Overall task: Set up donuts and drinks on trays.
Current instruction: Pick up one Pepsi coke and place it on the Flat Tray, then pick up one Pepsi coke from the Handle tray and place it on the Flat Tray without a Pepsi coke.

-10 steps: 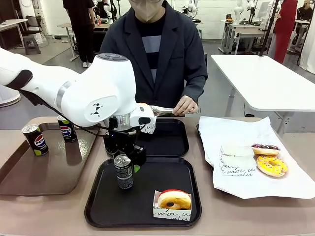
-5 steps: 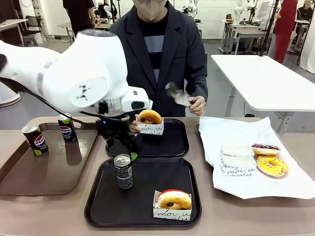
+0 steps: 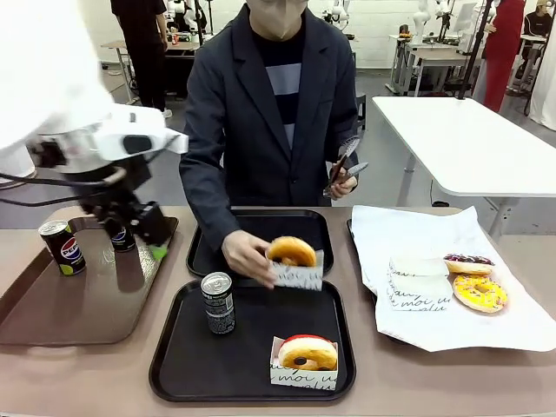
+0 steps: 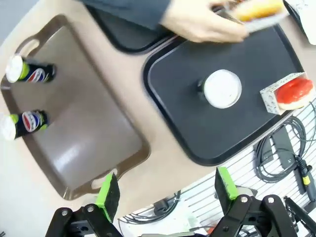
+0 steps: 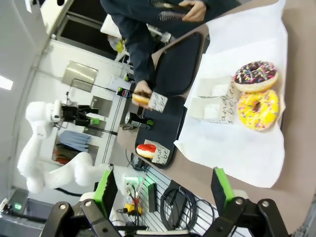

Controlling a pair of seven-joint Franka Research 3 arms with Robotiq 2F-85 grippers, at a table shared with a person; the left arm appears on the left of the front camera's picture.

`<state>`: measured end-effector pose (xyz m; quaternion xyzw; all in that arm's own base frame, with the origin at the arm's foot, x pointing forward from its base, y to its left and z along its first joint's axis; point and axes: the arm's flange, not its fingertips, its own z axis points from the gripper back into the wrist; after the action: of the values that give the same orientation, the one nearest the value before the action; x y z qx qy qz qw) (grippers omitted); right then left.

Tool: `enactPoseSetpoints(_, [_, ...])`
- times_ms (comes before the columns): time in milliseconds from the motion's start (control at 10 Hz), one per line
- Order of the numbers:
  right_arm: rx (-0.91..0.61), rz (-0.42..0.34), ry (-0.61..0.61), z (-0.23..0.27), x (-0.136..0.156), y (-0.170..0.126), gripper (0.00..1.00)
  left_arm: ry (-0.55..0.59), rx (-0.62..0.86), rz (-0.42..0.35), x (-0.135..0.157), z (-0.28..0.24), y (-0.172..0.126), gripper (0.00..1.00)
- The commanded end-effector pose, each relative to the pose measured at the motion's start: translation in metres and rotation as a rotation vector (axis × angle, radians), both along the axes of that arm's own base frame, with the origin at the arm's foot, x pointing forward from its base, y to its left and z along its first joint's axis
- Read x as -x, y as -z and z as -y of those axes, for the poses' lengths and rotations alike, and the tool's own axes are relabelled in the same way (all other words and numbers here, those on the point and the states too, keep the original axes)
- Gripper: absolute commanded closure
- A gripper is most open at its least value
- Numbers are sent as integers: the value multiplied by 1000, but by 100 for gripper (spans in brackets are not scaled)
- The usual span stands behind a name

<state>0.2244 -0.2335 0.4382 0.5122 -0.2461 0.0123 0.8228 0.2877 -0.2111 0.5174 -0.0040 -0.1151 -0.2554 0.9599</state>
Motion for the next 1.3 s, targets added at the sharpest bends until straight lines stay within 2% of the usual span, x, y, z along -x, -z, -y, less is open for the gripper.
enactPoseSetpoints(0, [-22, 33, 3, 0, -3, 0, 0, -70, 32, -4, 0, -38, 7, 0])
enactPoseSetpoints(200, [-22, 33, 3, 0, -3, 0, 0, -198, 22, -18, -18, -61, 14, 0])
enactPoseSetpoints(300, [-22, 33, 3, 0, -3, 0, 0, -88, 31, -3, -2, -42, 4, 0])
enactPoseSetpoints(1000, [-22, 33, 3, 0, -3, 0, 0, -89, 20, 1, -2, -42, 4, 0])
enactPoseSetpoints(1100, [-22, 33, 3, 0, -3, 0, 0, -124, 18, 1, -32, -57, -9, 0])
enactPoseSetpoints(1200, [-22, 33, 3, 0, -3, 0, 0, -208, 19, 1, -62, -88, -17, 0])
